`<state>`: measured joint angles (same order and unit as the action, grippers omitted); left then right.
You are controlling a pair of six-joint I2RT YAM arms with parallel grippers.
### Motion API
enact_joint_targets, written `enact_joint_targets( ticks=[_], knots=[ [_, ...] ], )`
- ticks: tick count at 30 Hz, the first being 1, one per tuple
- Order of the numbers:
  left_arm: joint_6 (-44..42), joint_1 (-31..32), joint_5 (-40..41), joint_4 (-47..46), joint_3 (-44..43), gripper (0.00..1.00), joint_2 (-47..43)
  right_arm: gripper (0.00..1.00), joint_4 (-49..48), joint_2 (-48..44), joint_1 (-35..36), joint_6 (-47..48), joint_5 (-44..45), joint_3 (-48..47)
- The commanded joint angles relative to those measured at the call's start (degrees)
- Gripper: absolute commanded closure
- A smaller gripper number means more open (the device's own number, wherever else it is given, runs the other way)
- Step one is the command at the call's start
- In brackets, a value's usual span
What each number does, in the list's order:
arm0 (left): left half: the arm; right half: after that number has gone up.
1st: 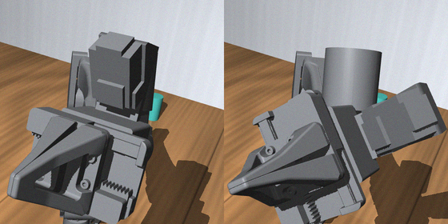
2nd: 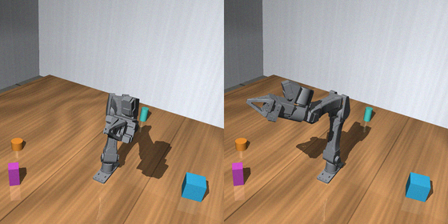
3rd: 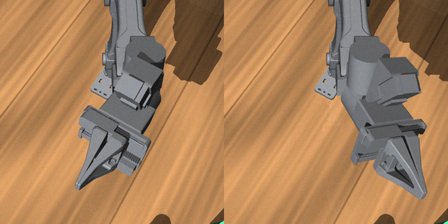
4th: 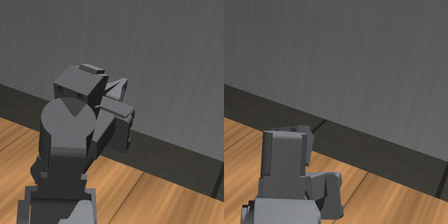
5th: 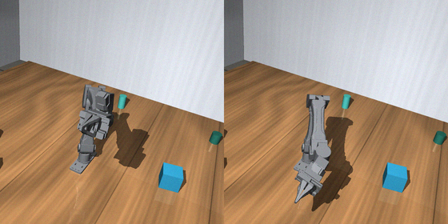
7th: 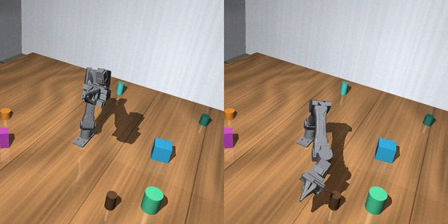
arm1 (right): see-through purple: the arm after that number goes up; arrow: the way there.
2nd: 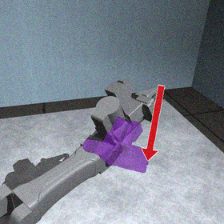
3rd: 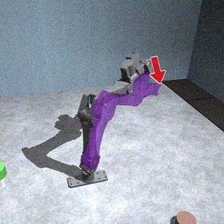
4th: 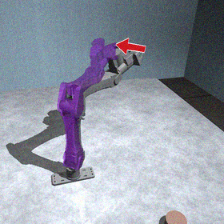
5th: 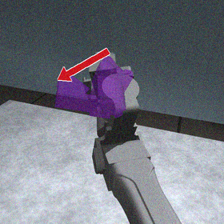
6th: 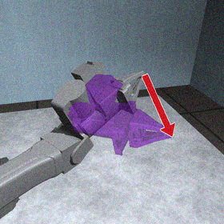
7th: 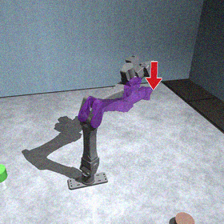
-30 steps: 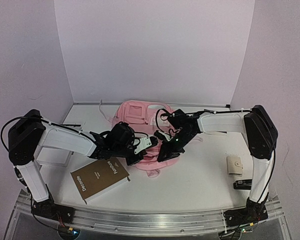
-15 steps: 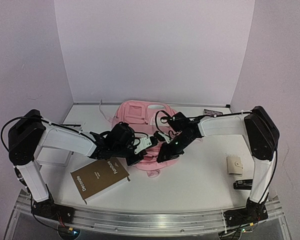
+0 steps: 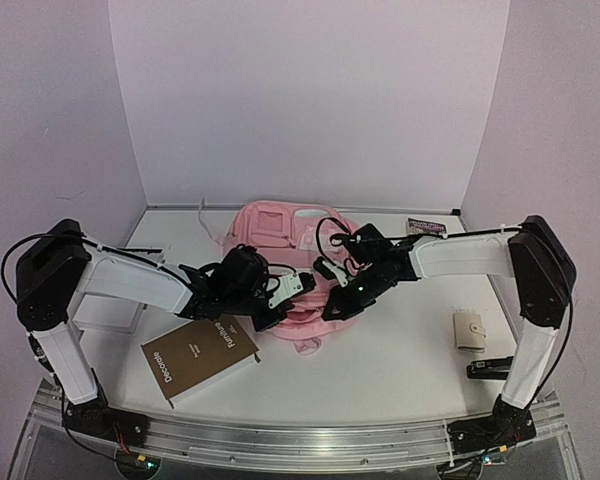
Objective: Pack the student bag
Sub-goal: Unzip the student bag at the center of the board.
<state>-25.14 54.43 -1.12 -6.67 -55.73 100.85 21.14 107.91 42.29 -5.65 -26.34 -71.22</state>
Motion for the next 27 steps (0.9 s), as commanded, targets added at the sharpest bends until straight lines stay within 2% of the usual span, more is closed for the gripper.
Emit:
enact_joint_targets(
  ticks=[1, 8, 11, 14, 19, 23, 27],
  knots=[
    [-0.4, -0.9, 3.3, 0.4, 2.5, 1.0, -4.5, 1.0, 2.4, -4.2, -5.1, 1.2, 7.1, 2.8],
    [-0.3, -4.2, 6.6, 0.7, 6.4, 1.0, -9.1, 1.0, 3.7, -4.9, -10.1, 3.9, 7.4, 4.2],
    [-0.3, -5.0, 7.6, 0.2, 7.0, 0.99, -10.1, 1.0, 3.9, -4.0, -10.5, 3.6, 4.1, 3.1],
    [0.3, -4.7, 5.1, 2.0, 5.3, 0.89, -9.9, 1.0, 4.0, -2.5, -10.3, 1.8, -2.2, 1.5],
    [0.4, -0.7, 2.3, 4.8, 0.3, 0.64, -7.2, 1.0, 3.9, -1.0, -8.9, -0.2, -6.9, -1.2],
    [0.6, 2.0, 1.6, 4.3, -2.7, 0.54, -4.6, 1.0, 3.9, -1.3, -8.6, -1.5, -8.6, -1.9],
    [0.9, 2.8, 1.4, 2.1, -5.1, 0.5, -1.8, 1.0, 3.9, -2.0, -8.2, -1.9, -9.1, -1.7]
  ],
)
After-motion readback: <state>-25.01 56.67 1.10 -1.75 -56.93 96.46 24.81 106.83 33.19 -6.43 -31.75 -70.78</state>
